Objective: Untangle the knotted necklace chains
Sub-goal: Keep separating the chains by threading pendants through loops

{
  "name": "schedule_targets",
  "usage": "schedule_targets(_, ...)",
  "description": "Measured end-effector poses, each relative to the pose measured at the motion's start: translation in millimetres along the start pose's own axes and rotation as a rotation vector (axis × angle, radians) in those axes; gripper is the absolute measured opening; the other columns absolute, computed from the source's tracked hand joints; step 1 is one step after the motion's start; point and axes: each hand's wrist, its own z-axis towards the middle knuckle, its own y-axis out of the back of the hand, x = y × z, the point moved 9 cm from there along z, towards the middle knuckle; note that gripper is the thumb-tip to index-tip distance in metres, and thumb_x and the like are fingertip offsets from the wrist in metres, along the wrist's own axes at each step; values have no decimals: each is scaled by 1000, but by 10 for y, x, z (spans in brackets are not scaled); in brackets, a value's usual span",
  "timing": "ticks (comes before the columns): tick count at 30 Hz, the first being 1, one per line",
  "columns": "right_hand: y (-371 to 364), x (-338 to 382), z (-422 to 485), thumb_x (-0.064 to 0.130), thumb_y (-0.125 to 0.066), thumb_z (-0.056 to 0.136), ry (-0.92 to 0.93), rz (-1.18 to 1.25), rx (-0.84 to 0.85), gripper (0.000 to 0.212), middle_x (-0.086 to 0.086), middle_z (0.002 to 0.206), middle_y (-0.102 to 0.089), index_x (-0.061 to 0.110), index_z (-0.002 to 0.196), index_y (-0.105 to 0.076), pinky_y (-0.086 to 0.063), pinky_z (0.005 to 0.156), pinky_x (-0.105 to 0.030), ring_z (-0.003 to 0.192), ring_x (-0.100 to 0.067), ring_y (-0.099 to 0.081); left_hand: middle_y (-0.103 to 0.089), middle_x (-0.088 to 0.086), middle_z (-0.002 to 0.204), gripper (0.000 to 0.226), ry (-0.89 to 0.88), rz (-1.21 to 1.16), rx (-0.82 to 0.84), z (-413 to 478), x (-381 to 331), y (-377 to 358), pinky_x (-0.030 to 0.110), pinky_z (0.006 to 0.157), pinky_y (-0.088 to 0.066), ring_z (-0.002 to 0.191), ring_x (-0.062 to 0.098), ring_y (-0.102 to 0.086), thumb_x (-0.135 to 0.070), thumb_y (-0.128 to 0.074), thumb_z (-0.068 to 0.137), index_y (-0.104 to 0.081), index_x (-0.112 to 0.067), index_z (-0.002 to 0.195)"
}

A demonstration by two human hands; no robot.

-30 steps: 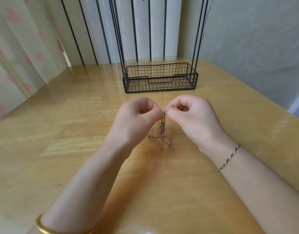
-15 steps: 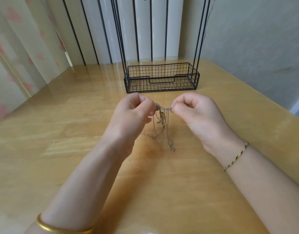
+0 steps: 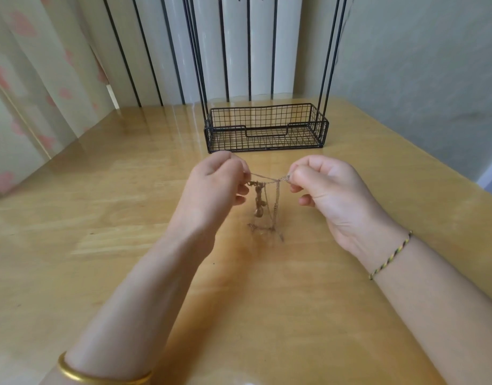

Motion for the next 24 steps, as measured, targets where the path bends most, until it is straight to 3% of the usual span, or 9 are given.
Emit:
schedule_targets(4, -32, -47, 7, 3, -54, 80, -24, 17, 14, 20, 0, 69, -50, 15, 64, -55, -37, 63, -25, 74, -15, -45, -55, 2, 67, 25, 204, -389, 134, -34, 132, -122, 30, 69, -44, 69, 19, -51, -2, -31, 77, -42, -15, 59)
schedule_targets(7, -50, -89, 15, 4, -53, 80, -51, 54, 28, 23, 7, 60, -52, 16, 60, -54, -39, 63, -25, 73, -13, -49, -51, 4, 64, 7, 235, -574, 156, -80, 121, -120, 33, 75, -42, 66, 20, -48, -11, -35, 62, -39, -16, 58)
schedule_targets(11, -32, -158, 33, 7, -51, 82, -108, 107, 22, 24, 8, 60, -58, 17, 61, -54, -41, 62, -25, 70, -12, -56, -42, -1, 57, 6, 269, -727, 164, -95, 88, -109, 33, 87, -41, 60, 17, -49, -16, -39, 62, -45, -17, 59)
schedule_targets(15, -30, -210, 42, 5, -48, 85, -168, 172, 20, 24, 5, 61, -60, 16, 63, -51, -41, 60, -24, 68, -13, -57, -29, -6, 52, 24, 259, -780, 172, -82, 52, -135, 28, 84, -47, 51, 11, -40, -15, -43, 84, -65, -12, 92)
schedule_targets(18, -53, -229, 45, 4, -46, 85, -192, 212, 35, 25, 3, 63, -59, 16, 63, -50, -41, 60, -24, 67, -14, -57, -33, -7, 51, 32, 193, -710, 208, -76, -4, -175, 23, 68, -49, 40, 7, -28, -12, -44, 92, -60, -17, 119)
schedule_targets(20, -64, -234, 44, 4, -45, 85, -197, 219, 44, 24, 1, 66, -59, 15, 64, -49, -41, 60, -25, 68, -14, -57, -49, -5, 58, 39, 144, -665, 215, -74, -43, -165, 20, 58, -49, 35, 5, -24, -9, -45, 93, -54, -23, 128)
schedule_targets(22, -65, -246, 43, 4, -44, 86, -207, 223, 47, 24, 0, 67, -58, 15, 65, -48, -41, 61, -25, 67, -15, -57, -66, -2, 80, 46, 90, -591, 170, -68, -69, -113, 19, 51, -46, 36, 5, -24, -5, -47, 92, -50, -28, 132)
schedule_targets(24, -61, -258, 43, 4, -43, 86, -222, 237, 45, 24, 0, 66, -59, 15, 66, -47, -42, 63, -26, 67, -15, -57, -71, 1, 106, 50, 51, -545, 97, -58, -71, -47, 19, 48, -45, 39, 6, -30, -3, -49, 93, -49, -32, 134)
